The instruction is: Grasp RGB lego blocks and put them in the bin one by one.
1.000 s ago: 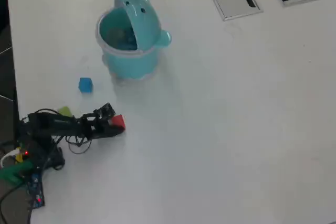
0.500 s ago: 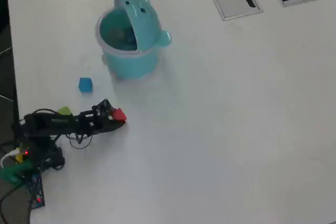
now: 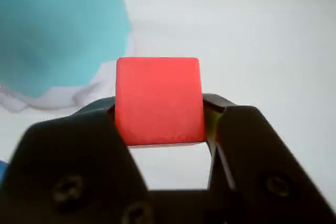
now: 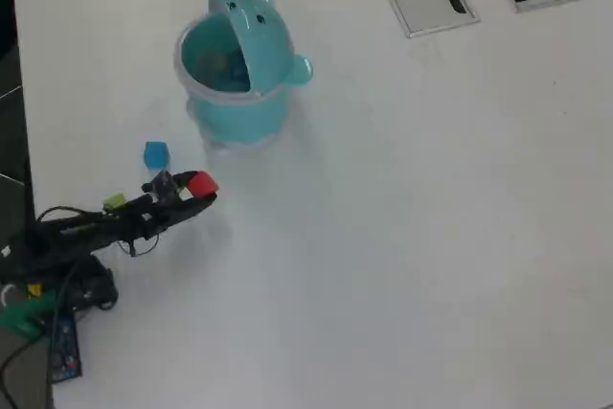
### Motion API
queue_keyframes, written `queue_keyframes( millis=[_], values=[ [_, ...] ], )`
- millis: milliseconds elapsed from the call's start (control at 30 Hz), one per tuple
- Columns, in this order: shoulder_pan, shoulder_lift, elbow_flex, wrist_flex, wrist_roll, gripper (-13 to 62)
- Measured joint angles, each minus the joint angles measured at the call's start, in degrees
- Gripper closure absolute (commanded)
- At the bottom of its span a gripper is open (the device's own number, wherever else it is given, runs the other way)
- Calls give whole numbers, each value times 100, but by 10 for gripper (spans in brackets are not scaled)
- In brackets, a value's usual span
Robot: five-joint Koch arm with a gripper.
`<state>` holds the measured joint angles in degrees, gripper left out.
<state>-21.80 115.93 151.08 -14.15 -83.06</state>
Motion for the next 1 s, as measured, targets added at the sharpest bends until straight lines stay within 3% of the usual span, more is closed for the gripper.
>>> queue_keyframes(
  millis=[333, 567, 1000],
  values=[
    [-360, 466, 167, -967, 1178, 415],
    [-615, 747, 149, -958, 1274, 415],
    [-1688, 861, -2074, 378, 1055, 416]
  ],
)
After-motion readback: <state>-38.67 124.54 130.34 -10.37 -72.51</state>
